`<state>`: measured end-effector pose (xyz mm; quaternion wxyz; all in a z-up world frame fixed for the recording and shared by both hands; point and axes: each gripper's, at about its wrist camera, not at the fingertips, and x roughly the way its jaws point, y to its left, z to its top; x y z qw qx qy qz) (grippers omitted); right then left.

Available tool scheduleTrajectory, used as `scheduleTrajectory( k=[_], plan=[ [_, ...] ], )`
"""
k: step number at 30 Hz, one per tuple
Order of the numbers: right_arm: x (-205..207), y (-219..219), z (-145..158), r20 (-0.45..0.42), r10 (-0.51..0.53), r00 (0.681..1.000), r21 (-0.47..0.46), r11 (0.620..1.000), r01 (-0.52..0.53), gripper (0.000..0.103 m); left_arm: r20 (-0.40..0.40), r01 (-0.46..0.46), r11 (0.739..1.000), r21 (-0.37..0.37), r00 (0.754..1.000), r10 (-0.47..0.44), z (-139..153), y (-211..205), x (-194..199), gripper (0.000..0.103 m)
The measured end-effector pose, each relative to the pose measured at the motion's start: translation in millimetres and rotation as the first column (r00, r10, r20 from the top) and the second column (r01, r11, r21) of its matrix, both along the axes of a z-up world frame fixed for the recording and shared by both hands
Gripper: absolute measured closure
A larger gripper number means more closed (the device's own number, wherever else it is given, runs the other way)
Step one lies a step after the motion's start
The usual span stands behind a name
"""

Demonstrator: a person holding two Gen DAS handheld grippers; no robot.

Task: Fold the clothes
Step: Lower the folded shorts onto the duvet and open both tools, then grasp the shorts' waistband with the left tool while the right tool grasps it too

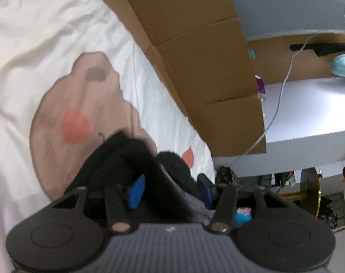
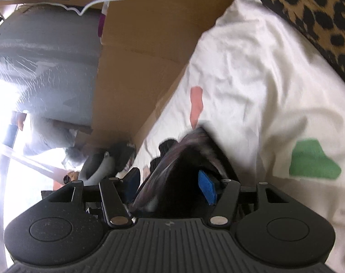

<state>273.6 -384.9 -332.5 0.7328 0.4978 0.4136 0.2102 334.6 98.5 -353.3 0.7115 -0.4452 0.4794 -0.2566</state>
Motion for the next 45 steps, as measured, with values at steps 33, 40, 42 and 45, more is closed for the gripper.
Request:
scheduleTrajectory(
  k=[33, 40, 42, 45],
  plan=[
    [6.2, 16.3, 16.0, 0.098, 0.118, 0.988, -0.442, 0.895, -0.063, 0.1, 0.145, 0.042, 0.856, 0.515, 0.98, -0.135, 8.1, -10.1, 0.3, 0.102],
    [12.3, 17.1, 28.8, 0.138, 0.101, 0.985, -0.463, 0.886, -0.026, 0.1, 0.164, 0.005, 0.859, 0.511, 0.981, -0.103, 16.4, -3.3, -3.5, 0.102],
    [15.0, 18.1, 29.7, 0.139, 0.102, 0.985, -0.473, 0.881, -0.024, 0.1, 0.156, 0.013, 0.848, 0.53, 0.981, -0.113, 13.6, -6.5, -0.9, 0.102],
    [22.8, 22.3, 13.8, 0.097, 0.104, 0.99, -0.488, 0.872, -0.044, 0.099, 0.125, 0.035, 0.819, 0.573, 0.984, -0.129, 5.5, -13.1, 3.3, 0.101]
  ],
)
